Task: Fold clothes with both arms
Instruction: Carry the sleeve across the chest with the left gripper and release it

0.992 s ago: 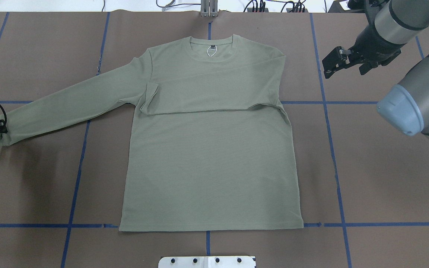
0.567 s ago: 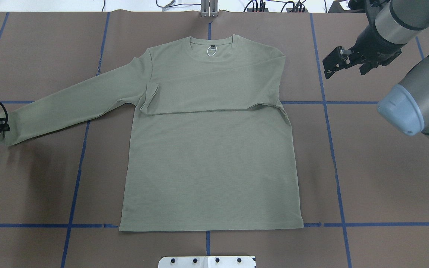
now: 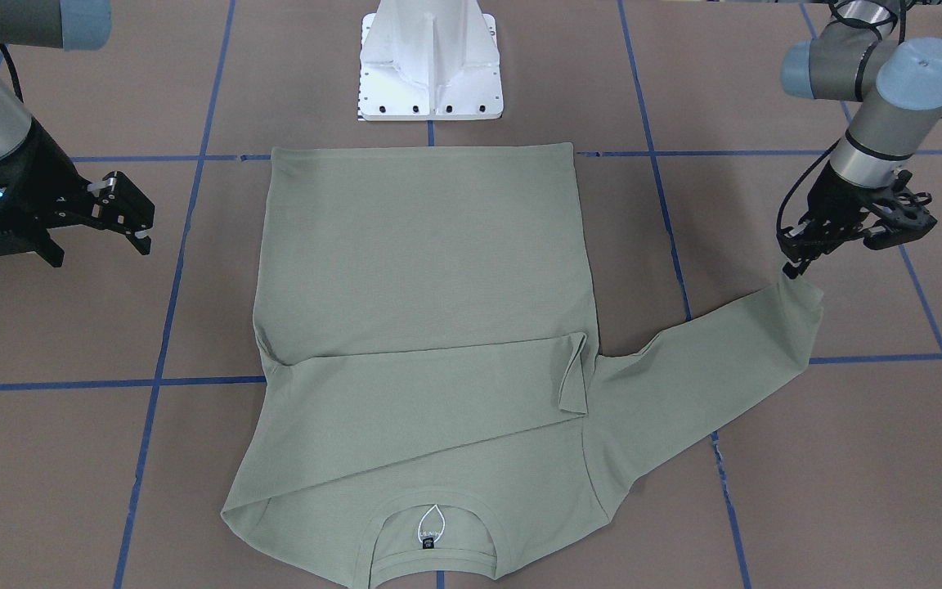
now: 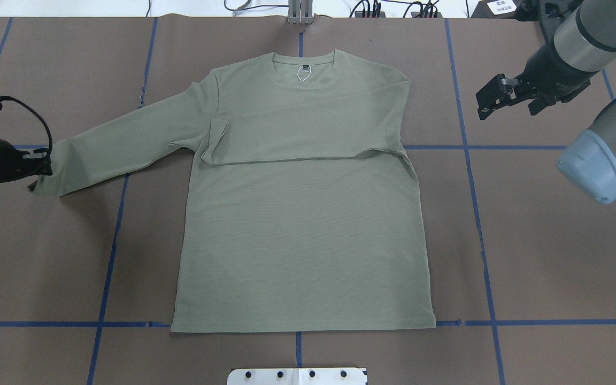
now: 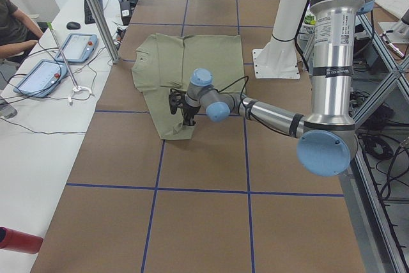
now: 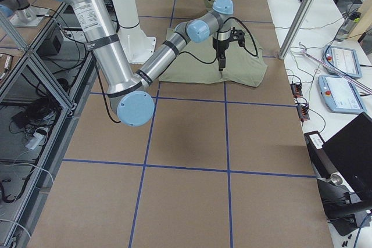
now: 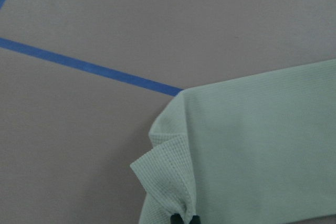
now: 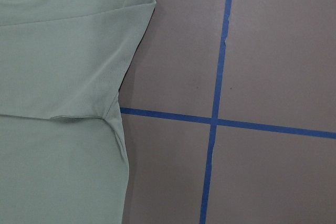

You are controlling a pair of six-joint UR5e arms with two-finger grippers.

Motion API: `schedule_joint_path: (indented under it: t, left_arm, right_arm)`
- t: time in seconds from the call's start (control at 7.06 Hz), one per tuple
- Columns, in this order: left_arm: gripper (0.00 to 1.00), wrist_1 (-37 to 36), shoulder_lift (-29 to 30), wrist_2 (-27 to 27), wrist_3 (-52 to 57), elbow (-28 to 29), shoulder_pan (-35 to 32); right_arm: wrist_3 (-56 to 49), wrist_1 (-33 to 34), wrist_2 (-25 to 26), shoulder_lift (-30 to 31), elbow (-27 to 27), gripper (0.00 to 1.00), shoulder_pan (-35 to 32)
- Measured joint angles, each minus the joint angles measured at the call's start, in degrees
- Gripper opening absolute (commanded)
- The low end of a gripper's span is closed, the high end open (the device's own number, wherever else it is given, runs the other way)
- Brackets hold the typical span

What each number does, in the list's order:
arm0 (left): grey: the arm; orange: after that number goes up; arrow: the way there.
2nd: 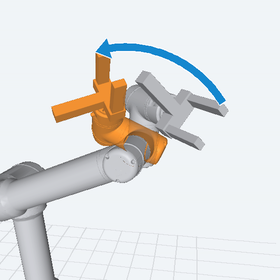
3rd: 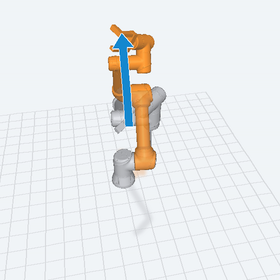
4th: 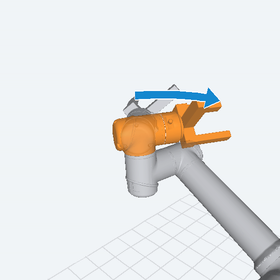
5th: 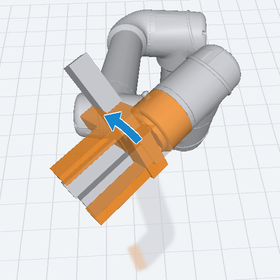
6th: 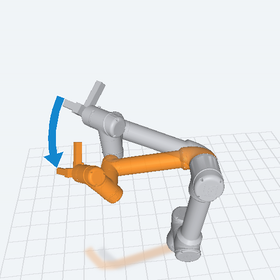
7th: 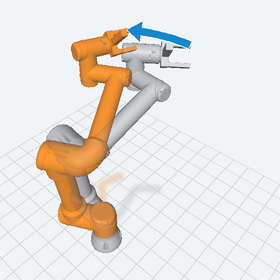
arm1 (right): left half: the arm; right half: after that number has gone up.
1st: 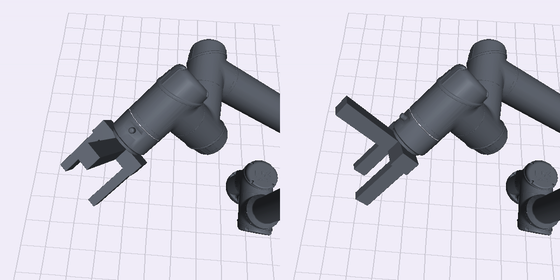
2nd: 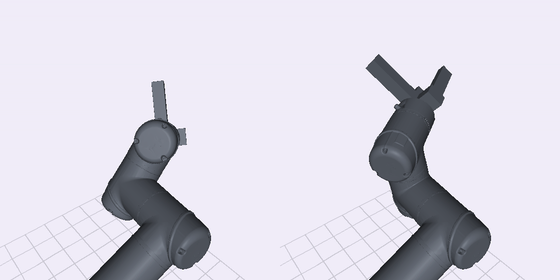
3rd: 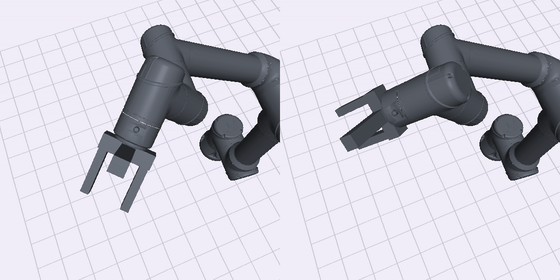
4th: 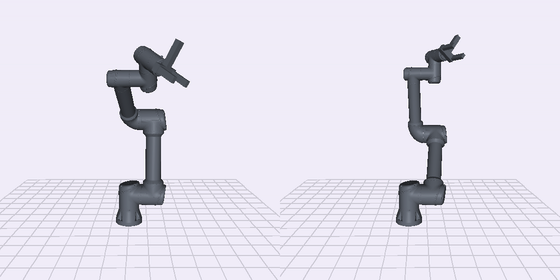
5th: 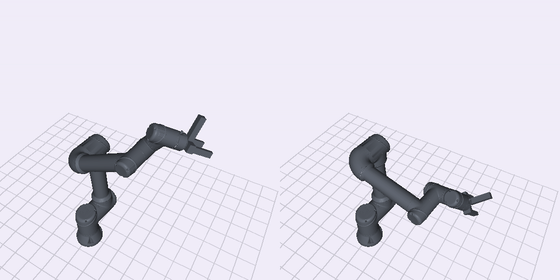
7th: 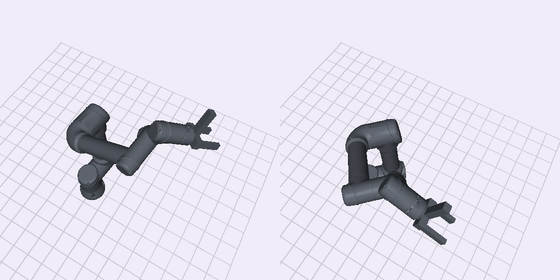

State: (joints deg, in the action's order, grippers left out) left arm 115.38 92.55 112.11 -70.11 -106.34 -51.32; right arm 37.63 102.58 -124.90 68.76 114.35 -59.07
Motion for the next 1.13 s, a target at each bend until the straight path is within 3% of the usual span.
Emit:
schedule_joint_path:
  t: [0.28, 0.42, 0.71, 0.85, 1.13]
  left_arm:
    - [0.0, -20.19, 16.84, 1.48, -0.3, -2.03, 0.22]
    - [0.0, -26.2, 23.65, 2.71, -1.56, -1.59, 0.39]
    - [0.0, -29.11, 36.97, 5.7, -8.36, 4.03, 0.59]
    - [0.0, -28.06, 45.53, 6.75, -13.39, 10.8, 0.73]
    - [0.0, -19.36, 60.83, 7.42, -24.7, 27.7, 2.04]
  right_arm:
    - [-0.89, -0.3, -0.07, 3.66, 1.84, 1.0, -1.2]
    - [-2.36, -0.44, -0.15, 5.42, 2.31, 1.0, -2.14]
    - [-6.48, -0.51, -0.62, 8.91, 2.33, 1.0, -4.36]
    - [-8.42, -0.49, -1.15, 10.43, 2.23, 1.0, -5.38]
    - [-12.98, -0.53, -3.46, 13.4, 1.86, 1.0, -8.06]
